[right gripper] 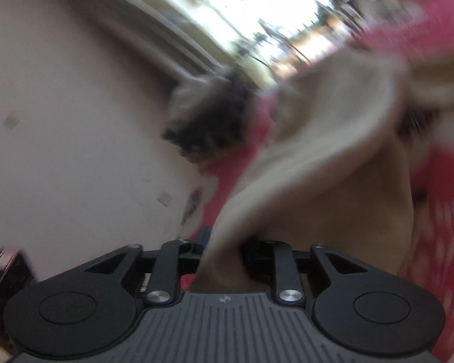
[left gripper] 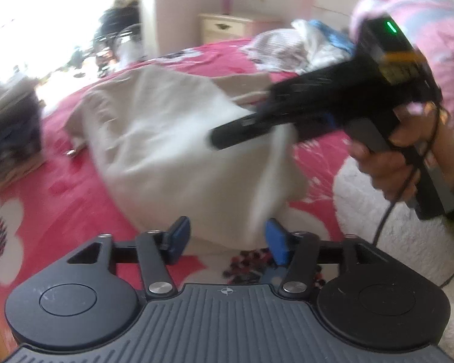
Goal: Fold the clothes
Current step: 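Lift the beige jacket high with both grippers to shake it out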
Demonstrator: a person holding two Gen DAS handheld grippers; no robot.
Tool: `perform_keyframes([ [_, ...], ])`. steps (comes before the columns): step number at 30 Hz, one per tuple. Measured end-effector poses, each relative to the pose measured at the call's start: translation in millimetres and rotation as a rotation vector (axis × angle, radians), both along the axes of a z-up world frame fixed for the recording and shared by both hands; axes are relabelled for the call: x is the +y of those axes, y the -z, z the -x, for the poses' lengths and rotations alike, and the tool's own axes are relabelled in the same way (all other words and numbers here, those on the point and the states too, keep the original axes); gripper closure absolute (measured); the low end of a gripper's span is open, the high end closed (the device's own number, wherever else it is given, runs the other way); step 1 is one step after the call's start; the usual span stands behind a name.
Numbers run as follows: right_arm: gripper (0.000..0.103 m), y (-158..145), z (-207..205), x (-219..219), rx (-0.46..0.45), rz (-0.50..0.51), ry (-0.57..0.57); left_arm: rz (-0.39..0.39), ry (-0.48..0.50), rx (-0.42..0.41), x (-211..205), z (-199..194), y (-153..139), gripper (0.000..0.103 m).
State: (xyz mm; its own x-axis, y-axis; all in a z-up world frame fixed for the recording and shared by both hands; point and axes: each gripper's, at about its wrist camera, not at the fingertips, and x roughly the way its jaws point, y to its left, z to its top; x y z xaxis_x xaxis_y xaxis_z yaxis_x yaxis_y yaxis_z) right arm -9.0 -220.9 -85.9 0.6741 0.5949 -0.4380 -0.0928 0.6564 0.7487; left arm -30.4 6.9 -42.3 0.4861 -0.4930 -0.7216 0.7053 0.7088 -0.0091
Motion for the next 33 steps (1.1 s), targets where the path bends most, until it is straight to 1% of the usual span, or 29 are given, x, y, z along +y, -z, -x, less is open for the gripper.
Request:
perform_keyframes([
  [1, 0.048, -1.0, 7.1, -4.4, -0.005, -0.028, 0.02, 0.021, -0.029, 0.003, 4.4, -3.2, -4.9, 0.039],
  [3, 0.042, -3.3, 23.0, -15.7, -0.034, -0.081, 0.063, 0.072, -0.082, 0.019, 10.4, -12.7, -14.9, 0.026],
  [4, 0.038, -3.0, 29.5, -27.8, -0.05, -0.12, 0.095, 0.1, -0.105, 0.029, 12.2, -17.9, -19.5, 0.021],
  [6, 0.032, -2.1, 41.9, -53.6, -0.08, -0.201, 0.162, 0.138, -0.125, 0.02, 6.7, -22.3, -23.3, 0.002],
  [7, 0.028, -1.6, 48.1, -66.4, -0.095, -0.242, 0.196, 0.149, -0.129, 0.01, 0.4, -25.6, -25.2, 0.001],
  [9, 0.023, -0.3, 45.1, -85.0, -0.102, -0.275, 0.305, 0.14, -0.107, -0.021, -21.7, -33.3, -25.9, 0.0],
  [10, 0.021, 3.9, 35.3, -96.5, -0.089, -0.278, 0.353, 0.128, -0.089, -0.024, -34.4, -37.7, -23.0, 0.0],
  [13, 0.02, 14.3, 12.3, -132.0, -0.03, -0.287, 0.455, 0.046, -0.061, 0.002, -78.5, -54.5, -5.1, 0.0],
  [15, 0.02, 29.6, -13.2, -153.4, 0.017, -0.314, 0.48, -0.024, -0.056, 0.041, -101.9, -65.5, 12.3, 0.001],
  [16, 0.02, 39.1, -29.4, -163.5, 0.051, -0.332, 0.49, -0.061, -0.058, 0.065, -111.6, -71.1, 22.0, 0.003],
  [18, 0.02, 59.7, -57.0, -176.5, 0.099, -0.348, 0.501, -0.131, -0.078, 0.106, -124.3, -82.0, 41.3, 0.014],
  [19, 0.02, 69.5, -70.0, -182.0, 0.124, -0.347, 0.504, -0.146, -0.092, 0.118, -123.3, -83.8, 49.2, 0.018],
  [20, 0.02, 80.7, -84.4, -185.7, 0.146, -0.349, 0.502, -0.16, -0.105, 0.131, -122.0, -85.6, 56.4, 0.028],
  [21, 0.02, 92.2, -99.1, -189.1, 0.168, -0.352, 0.499, -0.165, -0.111, 0.144, -118.8, -87.5, 59.2, 0.036],
  [22, 0.02, 103.6, -113.7, -192.6, 0.19, -0.354, 0.497, -0.17, -0.119, 0.156, -112.7, -90.1, 62.3, 0.04],
  [23, 0.02, 111.7, -126.1, -194.4, 0.204, -0.363, 0.488, -0.175, -0.132, 0.166, -105.3, -92.5, 64.0, 0.049],
  [24, 0.02, 119.9, -135.1, -193.8, 0.22, -0.374, 0.48, -0.179, -0.145, 0.176, -97.9, -94.9, 65.8, 0.052],
  [26, 0.02, 135.6, -156.7, -188.6, 0.249, -0.419, 0.44, -0.176, -0.182, 0.203, -82.0, -100.8, 67.7, 0.066],
  [27, 0.02, 143.4, -167.6, -185.9, 0.264, -0.442, 0.419, -0.168, -0.204, 0.219, -73.5, -104.1, 67.9, 0.072],
  [28, 0.02, 146.2, -176.6, -182.3, 0.27, -0.459, 0.403, -0.152, -0.229, 0.235, -63.8, -106.9, 67.0, 0.074],
  [29, 0.023, 148.4, -185.3, -178.5, 0.275, -0.476, 0.388, -0.132, -0.258, 0.246, -53.9, -109.6, 65.0, 0.077],
  [30, 0.034, 150.6, -194.0, -174.8, 0.279, -0.493, 0.372, -0.113, -0.285, 0.257, -44.0, -112.2, 62.6, 0.081],
  [31, 0.052, 146.5, -199.9, -170.4, 0.26, -0.496, 0.35, -0.093, -0.31, 0.259, -34.3, -113.5, 58.2, 0.083],
  [32, 0.067, 134.7, -201.9, -167.2, 0.229, -0.474, 0.342, -0.072, -0.332, 0.255, -25.5, -113.2, 52.4, 0.086],
  [33, 0.09, 121.9, -203.4, -164.2, 0.197, -0.449, 0.335, -0.049, -0.353, 0.241, -15.7, -112.6, 44.9, 0.092],
])
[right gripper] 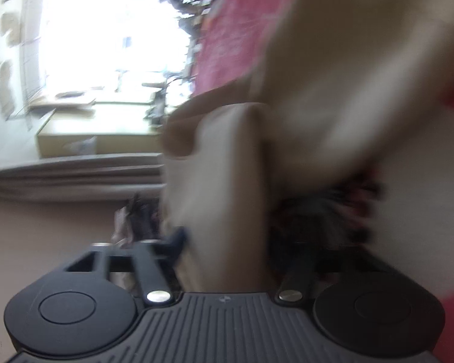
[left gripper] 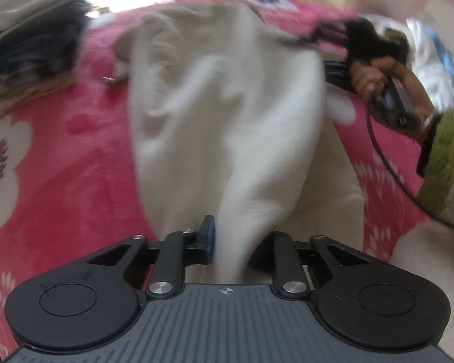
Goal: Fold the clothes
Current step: 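Lift the beige jacket high with both grippers to shake it out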
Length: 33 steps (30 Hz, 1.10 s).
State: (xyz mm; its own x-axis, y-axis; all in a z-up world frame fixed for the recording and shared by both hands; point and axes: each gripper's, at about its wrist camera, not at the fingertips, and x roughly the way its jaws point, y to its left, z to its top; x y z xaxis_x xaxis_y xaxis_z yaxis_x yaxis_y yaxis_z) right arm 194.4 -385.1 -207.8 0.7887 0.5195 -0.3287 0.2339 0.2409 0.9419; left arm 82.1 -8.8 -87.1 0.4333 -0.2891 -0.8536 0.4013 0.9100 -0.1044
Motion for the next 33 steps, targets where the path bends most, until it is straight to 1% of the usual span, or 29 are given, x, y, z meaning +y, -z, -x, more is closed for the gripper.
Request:
perform_keyframes([
  [1, 0.099, -12.8, -1.5, 3.0, -0.028, 0.03, -0.002, 0.015, -0.022, -0.031, 10.5, 1.6, -10.6, 0.095],
  [2, 0.099, -25.5, -3.0, 6.1, -0.056, 0.059, -0.005, 0.03, -0.044, -0.063, 21.0, 3.1, -21.3, 0.096],
  [4, 0.099, -64.1, 4.5, 8.1, -0.14, 0.114, 0.011, 0.08, -0.081, -0.112, 42.9, 6.9, -43.9, 0.096],
  [7, 0.099, -120.3, 18.6, 10.2, -0.239, 0.188, 0.018, 0.118, -0.115, -0.205, 67.8, 19.5, -77.7, 0.097],
  [11, 0.099, -202.0, 55.4, 19.4, -0.378, 0.295, 0.033, 0.161, -0.153, -0.334, 87.3, 33.0, -124.2, 0.099],
  [13, 0.099, -241.2, 78.3, 25.4, -0.456, 0.343, 0.049, 0.189, -0.182, -0.396, 93.8, 34.3, -146.5, 0.103],
  [15, 0.099, -280.1, 103.4, 33.5, -0.531, 0.399, 0.071, 0.186, -0.227, -0.498, 100.7, 40.6, -170.3, 0.103],
  [16, 0.099, -297.8, 114.9, 35.9, -0.565, 0.419, 0.084, 0.212, -0.246, -0.532, 107.7, 44.7, -182.7, 0.103],
  [18, 0.099, -330.7, 138.8, 40.5, -0.631, 0.456, 0.107, 0.277, -0.285, -0.573, 125.4, 52.0, -205.4, 0.103],
  [20, 0.099, -360.7, 164.5, 45.4, -0.695, 0.489, 0.129, 0.311, -0.276, -0.582, 133.7, 58.5, -218.9, 0.103],
  [21, 0.099, -372.6, 175.9, 49.8, -0.717, 0.508, 0.134, 0.329, -0.268, -0.583, 136.8, 62.0, -224.3, 0.103],
  [23, 0.099, -395.6, 198.5, 59.3, -0.76, 0.547, 0.143, 0.378, -0.204, -0.544, 129.4, 72.5, -219.5, 0.103],
  [25, 0.099, -411.4, 221.1, 72.3, -0.78, 0.63, 0.154, 0.407, -0.117, -0.499, 111.7, 86.8, -207.4, 0.089],
  [26, 0.099, -415.4, 230.5, 78.5, -0.781, 0.667, 0.162, 0.413, -0.065, -0.474, 99.0, 95.4, -198.7, 0.069],
  [27, 0.099, -418.9, 239.6, 84.7, -0.78, 0.704, 0.17, 0.42, -0.013, -0.448, 86.3, 104.0, -190.0, 0.053],
  [28, 0.099, -418.4, 244.4, 90.0, -0.771, 0.73, 0.176, 0.424, 0.038, -0.424, 73.2, 112.8, -181.2, 0.048],
  [30, 0.099, -416.2, 252.8, 100.4, -0.748, 0.778, 0.189, 0.41, 0.14, -0.391, 44.2, 133.4, -163.2, 0.044],
  [31, 0.099, -415.1, 257.0, 105.6, -0.737, 0.801, 0.196, 0.4, 0.19, -0.377, 33.1, 140.8, -154.6, 0.037],
  [33, 0.099, -398.5, 259.4, 114.4, -0.713, 0.821, 0.202, 0.362, 0.253, -0.393, 10.8, 153.6, -136.4, 0.026],
])
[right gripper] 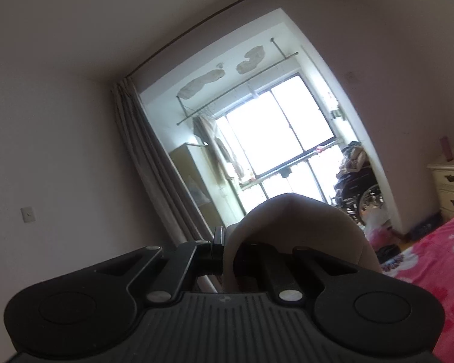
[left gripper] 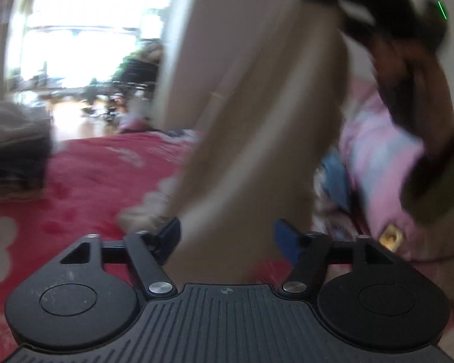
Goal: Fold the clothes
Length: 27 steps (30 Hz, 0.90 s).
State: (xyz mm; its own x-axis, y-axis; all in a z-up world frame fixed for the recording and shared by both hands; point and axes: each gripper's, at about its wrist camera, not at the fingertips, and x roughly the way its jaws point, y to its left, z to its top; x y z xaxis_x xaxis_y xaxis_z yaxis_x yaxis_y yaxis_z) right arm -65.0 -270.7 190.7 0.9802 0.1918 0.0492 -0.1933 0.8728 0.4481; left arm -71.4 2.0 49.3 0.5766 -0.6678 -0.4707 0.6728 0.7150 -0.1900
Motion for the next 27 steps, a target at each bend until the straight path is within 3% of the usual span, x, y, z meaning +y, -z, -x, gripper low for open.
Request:
perform_keyframes([
  [4, 0.099, 13.2, 35.9, 13.0, -0.021, -0.017, 0.013, -0.204, -0.098, -0.206, -43.1, 8.5, 27.8, 0.024],
  [7, 0.099, 10.7, 63.9, 13.5, -0.054, -0.045, 0.02, -0.263, -0.117, -0.277, -60.4, 9.9, 39.8, 0.024],
  [9, 0.099, 4.1, 81.9, 10.1, -0.081, -0.051, 0.032, -0.25, -0.098, -0.288, -63.3, 12.8, 41.2, 0.026],
  [10, 0.099, 0.7, 90.9, 8.4, -0.096, -0.053, 0.039, -0.234, -0.085, -0.292, -62.9, 12.8, 40.7, 0.034],
  [11, 0.099, -3.7, 99.0, 7.2, -0.116, -0.05, 0.045, -0.218, -0.08, -0.293, -61.1, 11.9, 39.4, 0.051],
  [13, 0.099, -13.0, 114.9, 4.8, -0.157, -0.042, 0.059, -0.17, -0.09, -0.306, -54.4, 13.4, 31.9, 0.058],
  [15, 0.099, -22.2, 130.7, 2.4, -0.198, -0.035, 0.073, -0.12, -0.102, -0.323, -49.9, 14.9, 22.1, 0.073],
  [18, 0.099, -35.8, 149.0, 2.3, -0.262, -0.017, 0.094, -0.054, -0.113, -0.343, -43.0, 13.7, 6.5, 0.083],
  [27, 0.099, -67.8, 182.6, 7.7, -0.42, 0.048, 0.149, 0.103, -0.115, -0.378, -11.1, -8.0, -37.8, 0.084],
])
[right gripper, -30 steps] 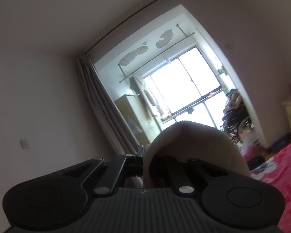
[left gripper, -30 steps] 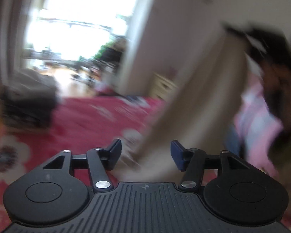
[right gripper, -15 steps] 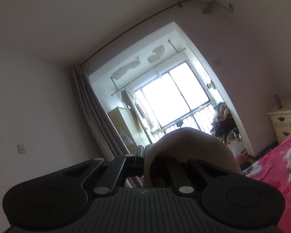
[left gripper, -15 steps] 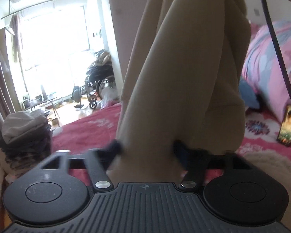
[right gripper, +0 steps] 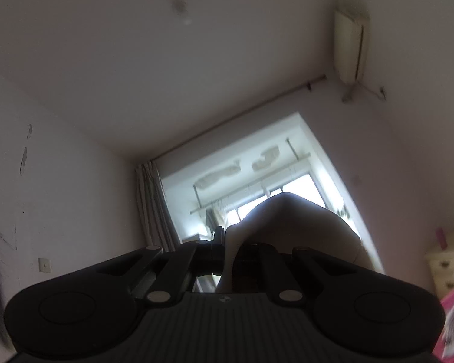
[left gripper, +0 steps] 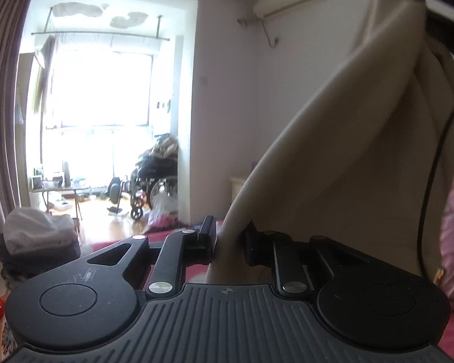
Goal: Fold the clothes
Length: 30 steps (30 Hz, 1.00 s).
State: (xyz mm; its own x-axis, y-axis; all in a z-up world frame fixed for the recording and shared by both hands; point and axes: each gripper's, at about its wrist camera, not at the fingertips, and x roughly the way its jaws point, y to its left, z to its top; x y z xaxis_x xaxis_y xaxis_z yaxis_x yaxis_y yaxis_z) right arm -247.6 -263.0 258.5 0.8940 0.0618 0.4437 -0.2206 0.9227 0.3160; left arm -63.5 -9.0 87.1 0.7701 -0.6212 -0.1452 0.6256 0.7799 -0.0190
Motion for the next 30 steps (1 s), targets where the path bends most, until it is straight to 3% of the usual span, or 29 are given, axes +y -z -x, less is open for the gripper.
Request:
perform_keyframes([
  [3, 0.099, -5.3, -9.4, 2.8, -0.008, 0.036, 0.032, 0.016, 0.015, 0.021, 7.1, -17.5, -2.6, 0.084],
  [7, 0.099, 4.5, -64.5, -1.8, 0.094, 0.044, 0.045, -0.021, -0.001, 0.109, 14.0, -41.1, 16.7, 0.084],
  [11, 0.099, 43.4, -158.2, -20.0, 0.347, -0.005, 0.011, -0.065, -0.059, 0.286, 17.4, -105.2, 64.9, 0.083],
  [14, 0.098, 95.9, -256.2, -36.0, 0.599, -0.047, -0.03, -0.123, -0.142, 0.4, 19.2, -161.0, 109.1, 0.076],
  [17, 0.079, 170.6, -353.8, -56.4, 0.874, -0.106, -0.075, -0.179, -0.218, 0.5, 23.4, -201.5, 143.8, 0.067],
  [18, 0.063, 197.5, -385.6, -63.8, 0.967, -0.123, -0.09, -0.188, -0.237, 0.525, 24.8, -209.8, 152.0, 0.065],
  [20, 0.062, 251.2, -422.2, -80.6, 1.148, -0.21, -0.087, -0.18, -0.238, 0.539, 31.3, -216.7, 154.9, 0.06],
  [22, 0.062, 286.0, -425.9, -97.4, 1.193, -0.289, -0.087, -0.175, -0.219, 0.533, 33.6, -214.7, 151.5, 0.049],
  [24, 0.062, 296.7, -414.4, -114.2, 1.162, -0.357, -0.112, -0.188, -0.176, 0.519, 31.7, -203.4, 145.6, 0.043],
  [27, 0.06, 286.8, -381.0, -130.7, 1.086, -0.412, -0.156, -0.228, -0.053, 0.506, 15.3, -186.7, 143.6, 0.036],
  [30, 0.057, 288.3, -322.4, -129.0, 1.067, -0.428, -0.166, -0.251, 0.07, 0.499, -9.1, -168.5, 145.0, 0.026],
])
